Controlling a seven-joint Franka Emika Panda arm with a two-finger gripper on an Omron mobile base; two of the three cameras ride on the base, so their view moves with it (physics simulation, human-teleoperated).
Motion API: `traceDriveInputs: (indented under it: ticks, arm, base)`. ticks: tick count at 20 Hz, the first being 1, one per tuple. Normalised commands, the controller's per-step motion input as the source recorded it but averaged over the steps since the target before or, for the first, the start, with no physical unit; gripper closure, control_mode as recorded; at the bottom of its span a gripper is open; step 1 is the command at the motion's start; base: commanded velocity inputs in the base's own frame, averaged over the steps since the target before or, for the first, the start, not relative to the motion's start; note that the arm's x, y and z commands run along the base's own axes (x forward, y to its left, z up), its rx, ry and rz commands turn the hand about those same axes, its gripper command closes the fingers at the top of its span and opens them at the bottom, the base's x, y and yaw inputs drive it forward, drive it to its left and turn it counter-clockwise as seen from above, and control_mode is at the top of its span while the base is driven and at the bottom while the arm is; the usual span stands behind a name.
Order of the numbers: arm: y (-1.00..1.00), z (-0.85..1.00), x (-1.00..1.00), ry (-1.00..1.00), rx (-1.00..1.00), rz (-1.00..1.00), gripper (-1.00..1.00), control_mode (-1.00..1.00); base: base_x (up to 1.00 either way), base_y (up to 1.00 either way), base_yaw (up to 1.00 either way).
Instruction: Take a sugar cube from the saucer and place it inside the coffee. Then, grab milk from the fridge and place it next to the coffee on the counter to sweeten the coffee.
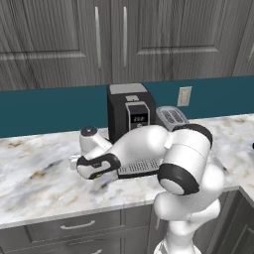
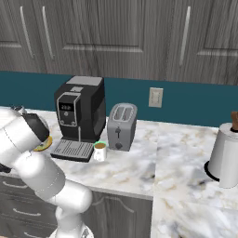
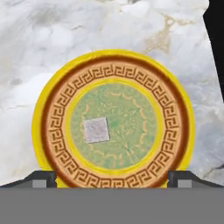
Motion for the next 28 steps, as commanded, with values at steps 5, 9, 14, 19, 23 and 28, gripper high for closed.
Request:
traceDriveInputs:
  ticks: [5,9,14,19,23,28]
  arm:
    - [0.08,-0.27,0.16,0.0,0.0,-0.07,-1.0,-1.0]
    - [0.08,-0.13,0.31,0.0,0.0,-0.07,-1.0,-1.0]
    - [0.0,-0.12,0.34,0.0,0.0,-0.07,1.0,-1.0]
    - [-0.01,-0.08,0.15,0.0,0.0,-0.01,1.0,-1.0]
    - [0.0,0.0,0.0,0.0,0.0,0.0,1.0,-1.0]
    - [-0.1,0.18,-0.24,0.0,0.03,-0.06,1.0,-1.0]
  base:
    - [0.0,0.0,0.0]
    - [0.0,0.0,0.0]
    - [0.0,0.0,0.0]
    - [0.0,0.0,0.0]
    - [0.0,0.0,0.0]
    - [0.0,0.0,0.0]
